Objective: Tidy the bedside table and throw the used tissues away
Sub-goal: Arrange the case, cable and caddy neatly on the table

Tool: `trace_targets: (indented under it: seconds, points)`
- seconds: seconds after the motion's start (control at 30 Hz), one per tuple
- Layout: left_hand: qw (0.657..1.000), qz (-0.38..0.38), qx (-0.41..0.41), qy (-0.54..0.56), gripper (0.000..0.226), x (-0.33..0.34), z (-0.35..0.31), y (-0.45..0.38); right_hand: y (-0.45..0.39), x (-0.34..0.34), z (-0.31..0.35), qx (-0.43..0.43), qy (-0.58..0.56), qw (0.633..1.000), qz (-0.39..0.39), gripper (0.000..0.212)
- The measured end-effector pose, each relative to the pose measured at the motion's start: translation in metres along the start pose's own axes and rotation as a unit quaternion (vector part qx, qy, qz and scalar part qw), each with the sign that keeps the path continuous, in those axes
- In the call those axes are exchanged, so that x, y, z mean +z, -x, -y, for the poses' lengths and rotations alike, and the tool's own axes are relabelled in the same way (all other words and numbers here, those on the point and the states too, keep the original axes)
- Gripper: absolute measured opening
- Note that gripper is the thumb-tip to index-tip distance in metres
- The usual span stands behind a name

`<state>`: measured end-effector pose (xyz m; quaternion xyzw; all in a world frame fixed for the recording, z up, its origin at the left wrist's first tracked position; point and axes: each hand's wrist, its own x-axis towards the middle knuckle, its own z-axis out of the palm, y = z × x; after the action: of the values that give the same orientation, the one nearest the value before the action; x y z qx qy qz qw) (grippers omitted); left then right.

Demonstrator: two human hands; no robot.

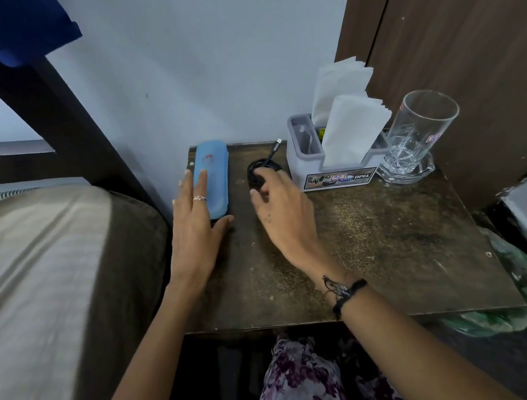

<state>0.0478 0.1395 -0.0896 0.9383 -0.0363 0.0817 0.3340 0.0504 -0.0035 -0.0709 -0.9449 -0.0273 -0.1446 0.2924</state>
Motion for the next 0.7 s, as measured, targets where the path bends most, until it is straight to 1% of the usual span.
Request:
trace_targets:
  seconds: [0.03, 0.1, 0.17, 0.27, 0.43, 0.53, 0.6, 0.63, 0.7]
  points:
    - [1.000, 0.003, -0.011, 0.001, 0.083, 0.002, -0.002, 0.001, 0.001, -0.003, -0.003, 0.013, 0.035, 0.999, -0.003, 0.039]
    - [0.999, 0.009, -0.048, 0.025, 0.074, 0.003, -0.005, -0.001, -0.001, -0.005, -0.008, 0.025, 0.095, 0.995, 0.030, 0.039]
    - [0.997, 0.008, -0.068, 0.032, 0.068, 0.002, -0.010, -0.003, -0.006, -0.002, -0.008, 0.022, 0.119, 0.992, 0.045, 0.031]
    - [0.997, 0.000, -0.071, 0.019, 0.066, 0.002, -0.013, -0.005, -0.016, 0.006, -0.006, 0.010, 0.142, 0.989, 0.051, 0.018]
    - [0.998, 0.004, -0.067, 0.011, 0.066, 0.001, -0.013, -0.009, -0.024, 0.008, -0.005, -0.023, 0.155, 0.985, 0.071, 0.024]
    - [0.998, 0.001, -0.064, 0.005, 0.068, 0.003, -0.011, -0.009, -0.021, 0.005, -0.009, -0.047, 0.125, 0.989, 0.061, 0.029]
    - [0.999, -0.021, -0.044, -0.020, 0.070, 0.005, -0.012, -0.005, -0.008, 0.000, -0.014, -0.060, 0.096, 0.993, 0.033, 0.029]
    - [0.998, -0.038, -0.027, -0.030, 0.070, 0.006, -0.015, -0.002, 0.001, -0.005, -0.017, -0.064, 0.087, 0.994, -0.010, 0.027]
    - [0.997, -0.060, 0.022, -0.036, 0.065, 0.010, -0.025, 0.008, 0.021, -0.014, -0.028, -0.061, 0.088, 0.984, -0.141, 0.023]
